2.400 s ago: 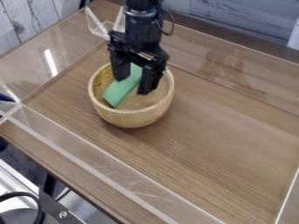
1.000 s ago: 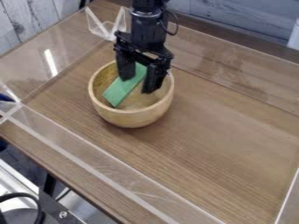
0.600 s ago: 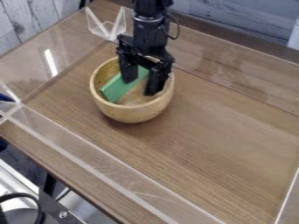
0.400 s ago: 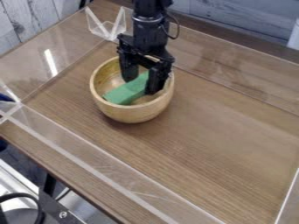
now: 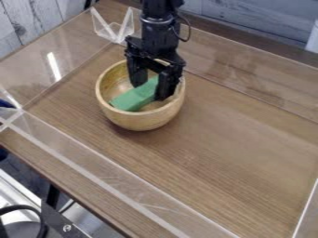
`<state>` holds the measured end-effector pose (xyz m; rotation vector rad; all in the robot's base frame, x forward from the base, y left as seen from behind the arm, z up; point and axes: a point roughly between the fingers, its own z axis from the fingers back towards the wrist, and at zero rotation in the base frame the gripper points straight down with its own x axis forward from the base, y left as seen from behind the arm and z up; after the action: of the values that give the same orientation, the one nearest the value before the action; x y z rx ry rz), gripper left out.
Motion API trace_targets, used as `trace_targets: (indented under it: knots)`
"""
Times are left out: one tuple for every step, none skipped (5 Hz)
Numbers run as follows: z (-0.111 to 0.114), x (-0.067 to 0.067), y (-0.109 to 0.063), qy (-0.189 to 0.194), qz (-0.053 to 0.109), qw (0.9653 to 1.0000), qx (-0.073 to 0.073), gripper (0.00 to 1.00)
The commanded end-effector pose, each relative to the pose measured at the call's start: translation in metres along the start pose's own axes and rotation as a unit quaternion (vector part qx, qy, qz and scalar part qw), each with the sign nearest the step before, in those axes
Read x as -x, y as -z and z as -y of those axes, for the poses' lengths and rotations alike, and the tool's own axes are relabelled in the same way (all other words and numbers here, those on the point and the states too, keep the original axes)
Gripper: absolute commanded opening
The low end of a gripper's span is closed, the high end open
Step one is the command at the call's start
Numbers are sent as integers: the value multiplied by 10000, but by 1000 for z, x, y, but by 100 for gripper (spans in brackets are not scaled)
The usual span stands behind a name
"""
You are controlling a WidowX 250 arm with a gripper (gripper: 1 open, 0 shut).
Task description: Remove the green block from inside the brown bowl and put it on the table
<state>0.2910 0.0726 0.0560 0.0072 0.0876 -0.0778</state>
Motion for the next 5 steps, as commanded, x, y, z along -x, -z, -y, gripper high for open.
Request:
trace_targets:
  knots:
    - [-5, -3, -9, -42, 190, 9998, -70, 100]
    - [-7, -4, -3, -60, 147, 9998, -74, 100]
    - [-12, -5, 3, -80, 111, 9999, -87, 100]
    - [-16, -5, 9, -98, 76, 9999, -97, 100]
    - [-20, -6, 14, -107, 47, 9999, -103, 100]
